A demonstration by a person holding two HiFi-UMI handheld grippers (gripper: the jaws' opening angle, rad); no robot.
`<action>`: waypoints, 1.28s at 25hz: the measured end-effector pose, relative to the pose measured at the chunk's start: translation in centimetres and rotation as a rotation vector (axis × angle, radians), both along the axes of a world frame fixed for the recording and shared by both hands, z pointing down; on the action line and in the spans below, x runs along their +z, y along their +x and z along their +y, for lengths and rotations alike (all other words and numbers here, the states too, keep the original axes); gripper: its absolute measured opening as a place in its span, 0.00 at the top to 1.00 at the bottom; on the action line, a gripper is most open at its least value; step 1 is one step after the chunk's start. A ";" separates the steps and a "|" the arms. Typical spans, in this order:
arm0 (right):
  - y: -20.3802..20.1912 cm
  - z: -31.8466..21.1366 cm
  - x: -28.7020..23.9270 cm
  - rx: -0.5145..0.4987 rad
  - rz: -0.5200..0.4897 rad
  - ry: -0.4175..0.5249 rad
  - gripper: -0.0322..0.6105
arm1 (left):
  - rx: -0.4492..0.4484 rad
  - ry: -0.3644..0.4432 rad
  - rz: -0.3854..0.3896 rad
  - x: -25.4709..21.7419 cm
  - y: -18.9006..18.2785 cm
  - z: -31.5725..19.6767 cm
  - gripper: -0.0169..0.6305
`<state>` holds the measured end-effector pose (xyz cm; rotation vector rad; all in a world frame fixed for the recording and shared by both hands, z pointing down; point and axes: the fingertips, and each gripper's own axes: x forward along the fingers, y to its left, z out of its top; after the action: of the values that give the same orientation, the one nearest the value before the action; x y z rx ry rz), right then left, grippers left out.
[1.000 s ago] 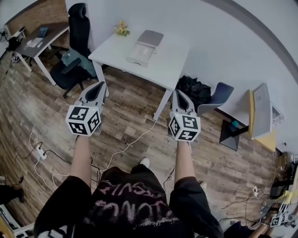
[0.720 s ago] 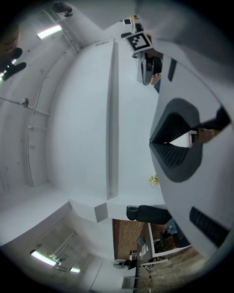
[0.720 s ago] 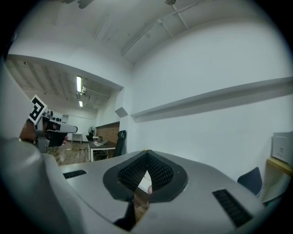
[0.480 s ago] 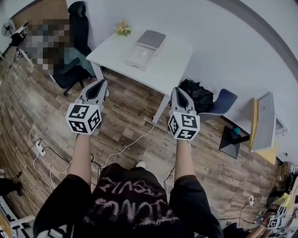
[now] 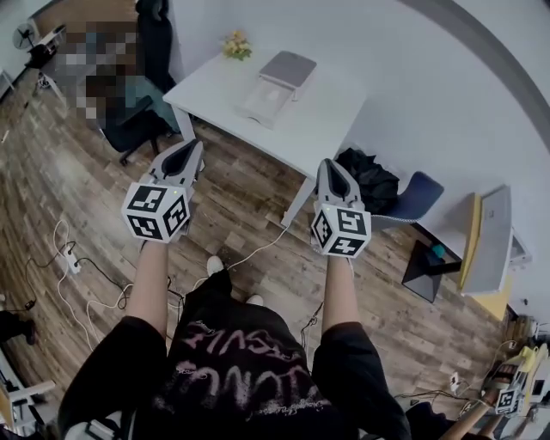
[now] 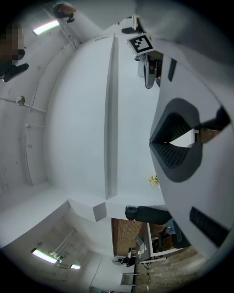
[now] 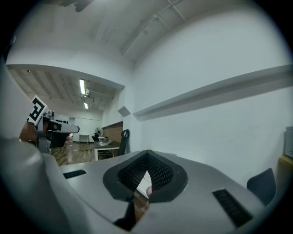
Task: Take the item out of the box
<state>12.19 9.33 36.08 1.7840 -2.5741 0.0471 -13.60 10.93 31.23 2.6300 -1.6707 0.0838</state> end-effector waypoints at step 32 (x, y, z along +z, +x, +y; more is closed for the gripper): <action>-1.3 -14.8 3.4 0.092 -0.007 -0.056 0.94 | 0.140 -0.080 0.000 4.7 0.0 -17.3 0.97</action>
<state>10.88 -5.52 39.45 1.8838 -2.4677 0.1253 -13.58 -6.32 35.90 2.6829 -1.4491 0.1501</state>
